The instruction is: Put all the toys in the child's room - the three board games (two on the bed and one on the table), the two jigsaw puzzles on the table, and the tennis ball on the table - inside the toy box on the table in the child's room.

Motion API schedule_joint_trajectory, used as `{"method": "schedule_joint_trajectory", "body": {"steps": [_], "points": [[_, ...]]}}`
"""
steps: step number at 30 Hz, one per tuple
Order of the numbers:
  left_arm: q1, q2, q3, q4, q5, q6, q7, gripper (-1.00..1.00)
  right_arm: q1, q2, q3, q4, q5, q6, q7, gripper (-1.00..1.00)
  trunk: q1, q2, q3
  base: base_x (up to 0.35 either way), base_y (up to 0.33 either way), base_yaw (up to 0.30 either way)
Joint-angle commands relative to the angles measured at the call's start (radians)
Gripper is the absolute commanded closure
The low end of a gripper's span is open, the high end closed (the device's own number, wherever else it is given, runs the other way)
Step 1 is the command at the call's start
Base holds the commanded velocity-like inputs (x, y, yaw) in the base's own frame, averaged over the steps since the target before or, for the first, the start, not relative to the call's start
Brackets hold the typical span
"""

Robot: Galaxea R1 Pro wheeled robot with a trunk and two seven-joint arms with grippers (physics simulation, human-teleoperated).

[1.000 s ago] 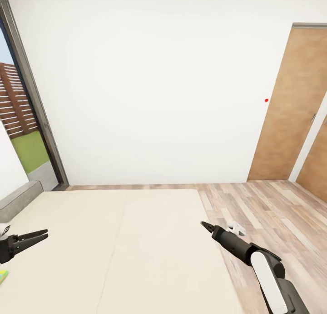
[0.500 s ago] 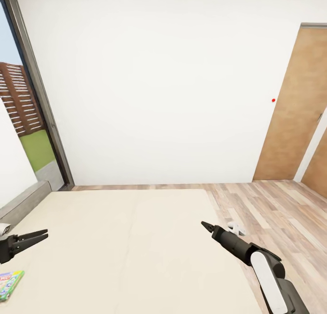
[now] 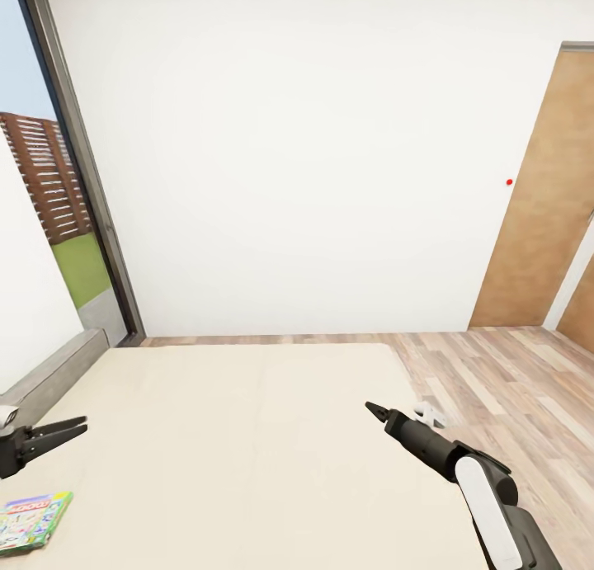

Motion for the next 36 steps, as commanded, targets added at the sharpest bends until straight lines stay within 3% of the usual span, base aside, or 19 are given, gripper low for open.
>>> {"method": "schedule_joint_trajectory", "body": {"steps": [1, 10, 14, 21, 23, 26, 29, 36], "points": [[-0.001, 0.001, 0.000, 0.001, 0.000, 0.011, -0.004, -1.00, -0.001, 0.000, -0.002, -0.001, 0.004, 0.006, 0.005, -1.00, 0.001, -0.002, -0.001, 0.000, 0.277, 0.000], [-0.001, 0.002, 0.011, 0.002, -0.001, 0.010, -0.003, -1.00, -0.001, 0.000, -0.002, -0.001, 0.004, 0.006, 0.005, -1.00, 0.001, -0.002, -0.001, 0.000, 0.277, 0.000], [-0.001, 0.002, 0.012, 0.002, -0.020, 0.010, 0.011, -1.00, -0.001, 0.001, -0.002, -0.001, 0.004, 0.006, 0.005, -1.00, 0.001, -0.002, -0.001, 0.000, 0.277, 0.000], [-0.002, -0.001, 0.011, 0.002, -0.077, 0.011, 0.129, -1.00, -0.001, 0.007, 0.000, 0.000, 0.004, 0.005, 0.001, -1.00, 0.001, -0.002, -0.001, 0.000, 0.277, 0.000], [-0.002, -0.003, 0.008, 0.002, -0.092, 0.011, 0.188, -1.00, -0.001, 0.009, 0.006, 0.001, 0.005, 0.005, -0.001, -1.00, 0.001, -0.002, -0.001, 0.000, 0.277, 0.000], [-0.002, -0.006, 0.001, 0.001, -0.104, 0.011, 0.327, -1.00, -0.001, 0.009, 0.040, 0.001, 0.007, 0.003, -0.004, -1.00, 0.001, -0.002, -0.001, 0.000, 0.277, 0.000], [-0.004, -0.010, -0.027, 0.001, -0.106, 0.011, 0.455, -1.00, -0.001, 0.010, 0.059, 0.001, 0.008, 0.001, -0.007, -1.00, 0.001, -0.002, -0.001, 0.000, 0.277, 0.000], [-0.009, -0.030, -0.175, 0.015, -0.104, 0.011, 0.852, -1.00, -0.001, 0.013, 0.069, 0.000, 0.052, -0.001, -0.010, -1.00, 0.001, -0.002, -0.001, 0.000, 0.278, 0.000]]}}
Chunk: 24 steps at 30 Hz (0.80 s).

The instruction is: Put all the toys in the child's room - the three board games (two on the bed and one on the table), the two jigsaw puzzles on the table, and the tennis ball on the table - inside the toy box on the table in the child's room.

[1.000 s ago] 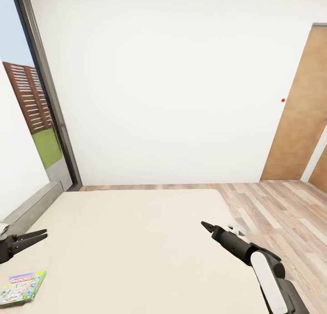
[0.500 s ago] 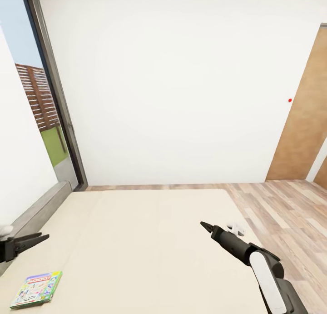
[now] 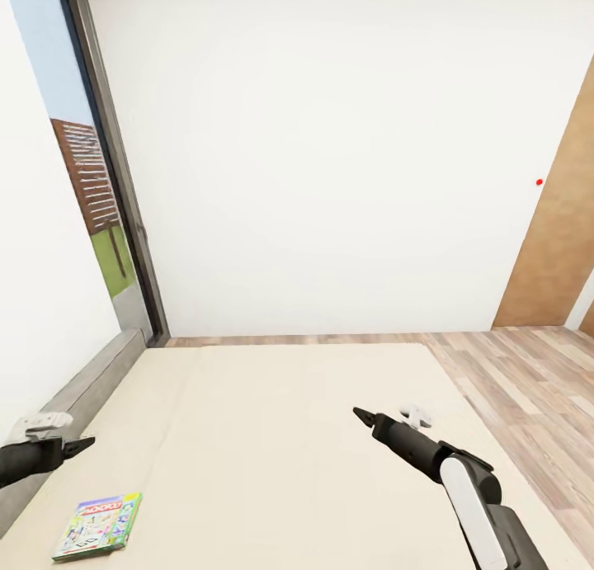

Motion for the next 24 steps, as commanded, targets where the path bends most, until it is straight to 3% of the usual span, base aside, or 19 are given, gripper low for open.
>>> {"method": "schedule_joint_trajectory", "body": {"steps": [1, 3, 7, 11, 14, 17, 24], "points": [[-0.001, -0.004, -0.008, 0.007, 0.006, 0.008, 0.032, -1.00, -0.001, 0.001, -0.002, -0.001, 0.009, 0.006, 0.005, -1.00, 0.001, -0.002, -0.001, 0.000, 0.277, 0.000], [-0.004, -0.021, -0.036, 0.041, 0.005, 0.007, 0.139, -1.00, -0.001, 0.002, -0.001, -0.002, 0.021, 0.005, 0.005, -1.00, 0.001, -0.002, -0.001, 0.000, 0.277, 0.000], [-0.029, -0.038, -0.082, 0.099, 0.004, 0.004, 0.267, -1.00, -0.001, 0.016, 0.025, -0.002, 0.031, 0.005, -0.014, -1.00, 0.001, -0.002, -0.001, 0.000, 0.277, 0.000], [-0.059, -0.042, -0.132, 0.174, 0.004, -0.033, 0.328, -1.00, -0.014, 0.029, 0.061, -0.003, 0.066, 0.005, -0.083, -1.00, 0.001, -0.002, -0.001, 0.000, 0.277, 0.000], [-0.100, -0.045, -0.156, 0.254, 0.003, -0.063, 0.368, -1.00, -0.025, 0.042, 0.114, -0.004, 0.098, 0.005, -0.159, -1.00, 0.001, -0.002, -0.001, 0.000, 0.277, 0.000], [-0.142, -0.053, -0.166, 0.336, 0.001, -0.083, 0.420, -1.00, -0.035, 0.076, 0.155, -0.010, 0.116, 0.006, -0.248, -1.00, 0.001, -0.002, -0.001, 0.000, 0.277, 0.000], [-0.159, -0.080, -0.171, 0.390, 0.001, -0.160, 0.460, -1.00, -0.039, 0.095, 0.171, -0.014, 0.122, 0.008, -0.316, -1.00, 0.001, -0.002, -0.001, 0.000, 0.277, 0.000]]}}
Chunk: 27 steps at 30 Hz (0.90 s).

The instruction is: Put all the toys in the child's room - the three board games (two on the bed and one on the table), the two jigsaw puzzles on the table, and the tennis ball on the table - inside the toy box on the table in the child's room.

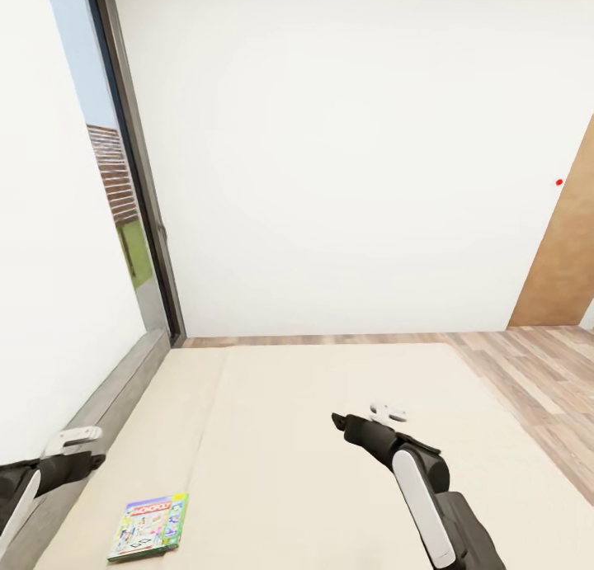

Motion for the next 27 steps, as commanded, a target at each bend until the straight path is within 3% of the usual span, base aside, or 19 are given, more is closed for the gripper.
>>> {"method": "schedule_joint_trajectory", "body": {"steps": [1, 11, 20, 22, 27], "points": [[-0.001, -0.002, 0.001, 0.001, 0.005, 0.003, 0.000, -1.00, -0.001, 0.001, 0.001, -0.001, -0.010, 0.003, -0.012, -1.00, 0.001, -0.002, -0.001, 0.000, 0.277, 0.000], [-0.003, -0.009, 0.000, 0.005, 0.004, -0.006, 0.007, -1.00, -0.003, 0.002, 0.002, -0.003, -0.010, 0.002, -0.018, -1.00, 0.001, -0.002, -0.001, 0.000, 0.270, 0.000], [-0.003, -0.024, -0.001, 0.000, 0.007, -0.007, 0.005, -1.00, -0.002, 0.003, 0.006, -0.003, -0.010, -0.001, -0.018, -1.00, 0.001, -0.002, -0.001, 0.000, 0.050, 0.000], [-0.004, -0.046, -0.002, -0.005, 0.007, -0.004, 0.006, -1.00, -0.002, 0.002, 0.061, -0.002, -0.008, -0.028, -0.022, -1.00, 0.001, -0.002, -0.001, 0.000, 0.002, 0.000], [-0.013, -0.089, -0.026, -0.003, 0.004, -0.001, 0.008, -1.00, -0.002, 0.000, 0.094, -0.002, 0.007, -0.040, -0.034, -1.00, 0.001, -0.002, -0.001, 0.000, 0.000, 0.000]]}}
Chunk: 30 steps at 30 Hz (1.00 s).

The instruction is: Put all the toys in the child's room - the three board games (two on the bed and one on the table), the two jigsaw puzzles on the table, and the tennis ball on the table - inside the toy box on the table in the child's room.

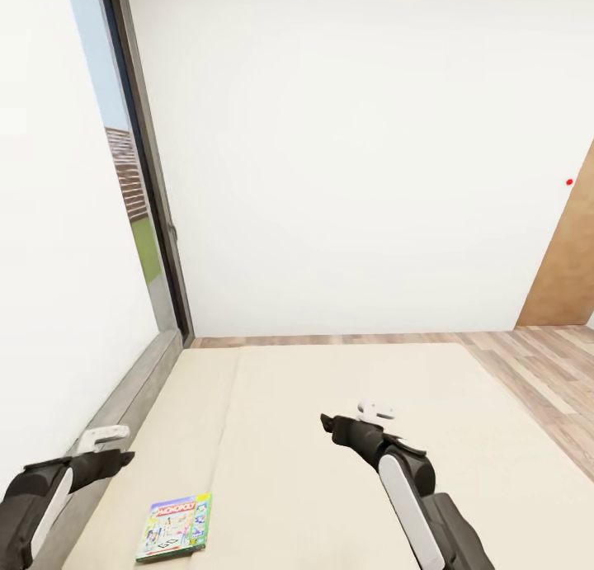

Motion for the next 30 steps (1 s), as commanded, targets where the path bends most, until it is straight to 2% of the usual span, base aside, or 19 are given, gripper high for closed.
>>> {"method": "schedule_joint_trajectory", "body": {"steps": [1, 5, 9, 14, 18, 23, 27, 30], "points": [[-0.005, -0.006, -0.012, 0.003, 0.004, 0.007, -0.001, -1.00, -0.001, 0.000, 0.004, -0.002, -0.008, 0.001, -0.011, -1.00, 0.001, -0.002, -0.001, 0.000, 0.000, 0.000], [-0.027, -0.014, -0.043, 0.020, 0.005, 0.012, 0.014, -1.00, -0.001, 0.001, 0.006, -0.008, -0.006, 0.000, -0.013, -1.00, 0.001, -0.002, -0.001, 0.000, 0.000, 0.000], [-0.067, -0.015, -0.052, 0.097, 0.005, 0.012, 0.024, -1.00, -0.001, 0.001, 0.007, -0.025, -0.006, 0.002, -0.014, -1.00, 0.001, -0.002, -0.001, 0.000, 0.000, 0.000], [-0.185, -0.013, -0.055, 0.304, 0.003, -0.015, 0.026, -1.00, 0.000, 0.001, 0.010, -0.082, -0.007, 0.012, -0.013, -1.00, 0.001, -0.002, -0.002, 0.000, 0.000, 0.000], [-0.266, -0.016, -0.055, 0.412, 0.002, -0.050, 0.027, -1.00, -0.001, 0.001, 0.013, -0.104, -0.009, 0.047, -0.013, -1.00, 0.001, -0.002, -0.007, 0.000, 0.000, 0.000], [-0.332, -0.017, -0.057, 0.444, 0.002, -0.060, 0.027, -1.00, -0.016, 0.003, 0.010, -0.109, -0.008, 0.114, -0.013, -1.00, 0.001, -0.002, -0.015, 0.000, 0.000, 0.000], [-0.343, -0.018, -0.059, 0.457, 0.001, -0.072, 0.028, -1.00, -0.021, 0.003, 0.010, -0.109, -0.009, 0.132, -0.013, -1.00, 0.001, -0.002, -0.021, 0.000, 0.000, 0.000], [-0.346, -0.031, -0.060, 0.463, 0.000, -0.080, 0.030, -1.00, -0.023, 0.003, 0.010, -0.111, -0.009, 0.138, -0.012, -1.00, 0.001, -0.002, -0.026, 0.000, 0.000, 0.000]]}}
